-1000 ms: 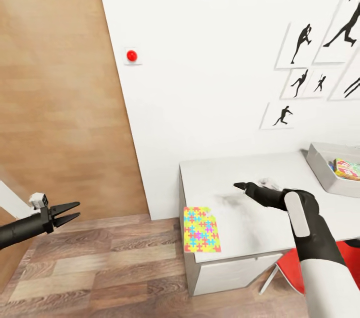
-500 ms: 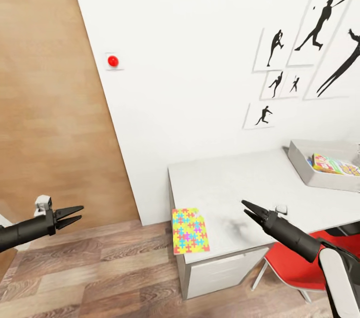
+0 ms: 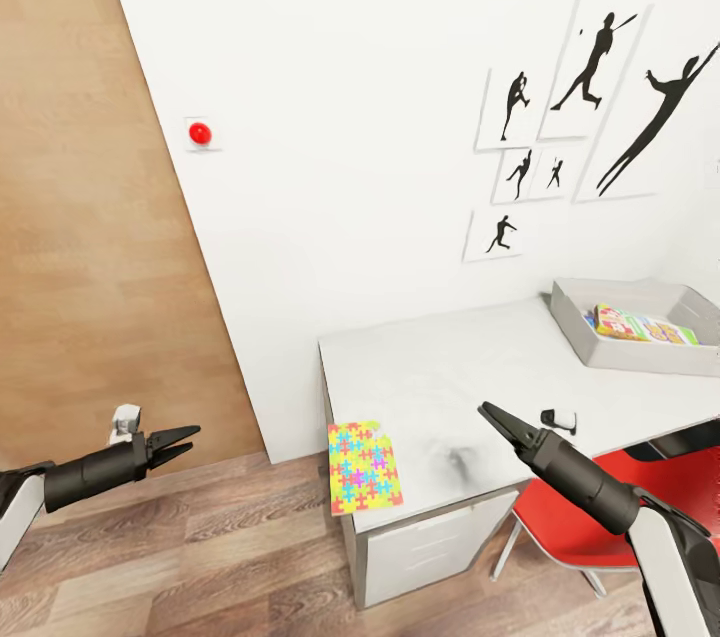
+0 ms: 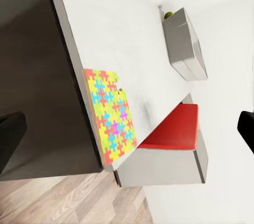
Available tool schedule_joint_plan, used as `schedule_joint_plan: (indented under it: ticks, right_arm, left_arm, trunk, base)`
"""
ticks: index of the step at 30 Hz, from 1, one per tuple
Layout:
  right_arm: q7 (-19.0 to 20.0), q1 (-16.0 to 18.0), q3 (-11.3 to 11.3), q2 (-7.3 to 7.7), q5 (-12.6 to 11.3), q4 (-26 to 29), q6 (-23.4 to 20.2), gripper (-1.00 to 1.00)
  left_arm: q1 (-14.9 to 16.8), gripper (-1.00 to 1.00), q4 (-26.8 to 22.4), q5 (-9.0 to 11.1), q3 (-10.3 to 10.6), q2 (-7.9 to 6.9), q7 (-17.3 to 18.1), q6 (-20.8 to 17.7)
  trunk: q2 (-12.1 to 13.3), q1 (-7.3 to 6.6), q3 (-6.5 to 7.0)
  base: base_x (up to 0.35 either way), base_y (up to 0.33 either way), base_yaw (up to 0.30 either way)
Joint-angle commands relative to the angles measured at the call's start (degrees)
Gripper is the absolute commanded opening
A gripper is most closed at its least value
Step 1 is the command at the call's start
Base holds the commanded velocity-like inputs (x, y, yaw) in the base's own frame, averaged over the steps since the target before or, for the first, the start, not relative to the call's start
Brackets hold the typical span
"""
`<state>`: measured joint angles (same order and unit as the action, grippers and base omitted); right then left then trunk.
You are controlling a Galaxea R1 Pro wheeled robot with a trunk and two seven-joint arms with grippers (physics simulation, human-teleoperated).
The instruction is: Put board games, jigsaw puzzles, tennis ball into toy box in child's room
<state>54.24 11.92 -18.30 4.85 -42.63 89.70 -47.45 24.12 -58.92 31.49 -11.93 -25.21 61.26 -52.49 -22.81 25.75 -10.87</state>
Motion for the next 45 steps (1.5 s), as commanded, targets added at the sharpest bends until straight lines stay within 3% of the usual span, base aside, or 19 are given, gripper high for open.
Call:
schedule_joint_plan:
  ticks: [1,14,18,31,45]
  right_arm:
    - [0.20,0.05,0.00,0.07,-0.11,0.03,-0.23,1.00]
    - [0.85,0.03,-0.20,0.26,-0.08,-0.11,0.06,1.00]
    - [0.96,0.11,-0.49,-0.82,0.18,-0.07,0.17,1.00]
    - [0.54,0.12,-0.17,-0.77,0.10,-0.13,0.17,1.00]
    - [0.87,0.12,-0.47,-0.55,0.10,-0.14,0.11,1.00]
  left_arm:
    - [0.04,1.00,0.00,-0.07,-0.02,0.22,0.00,-0.14]
    - [0.14,1.00,0.09,-1.70,-0.02,2.21,-2.70,0.44]
    - [-0.24,1.00,-1.21,-1.43,0.33,3.24,-2.73,-0.33]
    - [-0.21,1.00,-1.67,-1.74,0.58,4.81,-1.61,-2.99]
    - [-0.13,1.00,1.89,-2.03,0.44,4.99,-1.96,-3.31]
  trunk:
    - [-0.11,0.03,-0.03]
    - [-0.11,0.03,0.32]
    - [-0.11,0.03,0.32]
    - [-0.11,0.03,0.32]
    - [-5.73,3.11,-2.20]
  base:
    - [0.000,0.000,-0.127]
    - [0.013,-0.167,-0.039]
    - [0.000,0.000,0.000]
    - [0.000,0.000,0.000]
    - [0.000,0.000,0.000]
